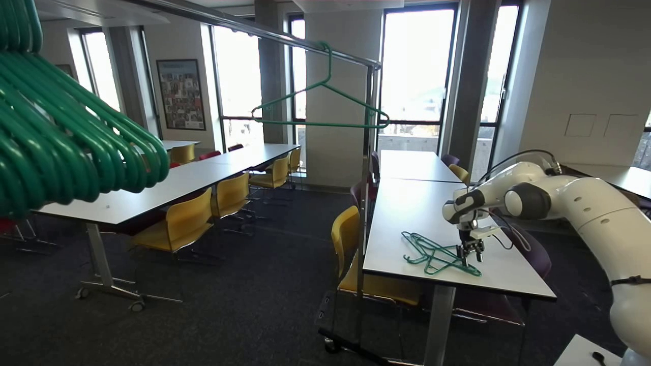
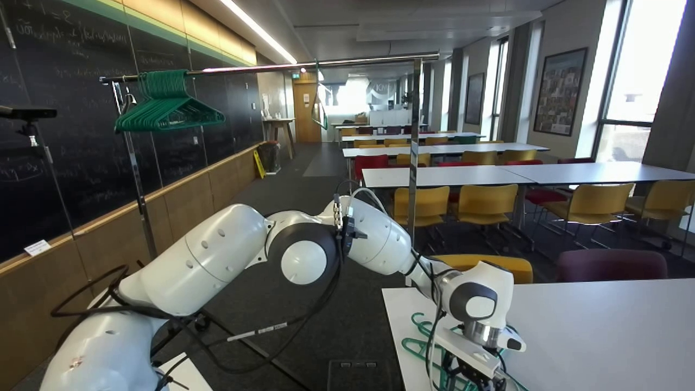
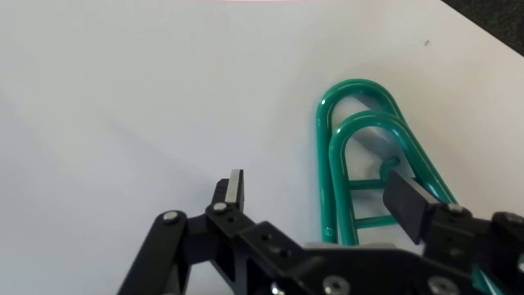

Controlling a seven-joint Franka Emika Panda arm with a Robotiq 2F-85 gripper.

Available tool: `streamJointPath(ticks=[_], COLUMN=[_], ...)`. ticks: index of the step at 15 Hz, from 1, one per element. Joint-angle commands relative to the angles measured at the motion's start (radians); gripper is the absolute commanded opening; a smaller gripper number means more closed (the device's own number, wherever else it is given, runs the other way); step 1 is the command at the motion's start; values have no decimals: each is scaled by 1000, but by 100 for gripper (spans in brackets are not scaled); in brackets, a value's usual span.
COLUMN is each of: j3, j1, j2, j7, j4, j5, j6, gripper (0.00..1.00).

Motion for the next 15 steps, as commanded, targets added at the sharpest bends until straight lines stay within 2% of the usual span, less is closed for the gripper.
streamJointPath(ticks=[1, 8, 9, 15], j3=[9, 6, 6, 5], j1=[-15, -15, -16, -15], j2=[16, 20, 20, 12], j7=[-22, -19, -19, -18], j4=[53, 70, 71, 63], j5=[-14, -16, -16, -16], j6=[-54, -73, -72, -67], gripper=[59, 5, 1, 3])
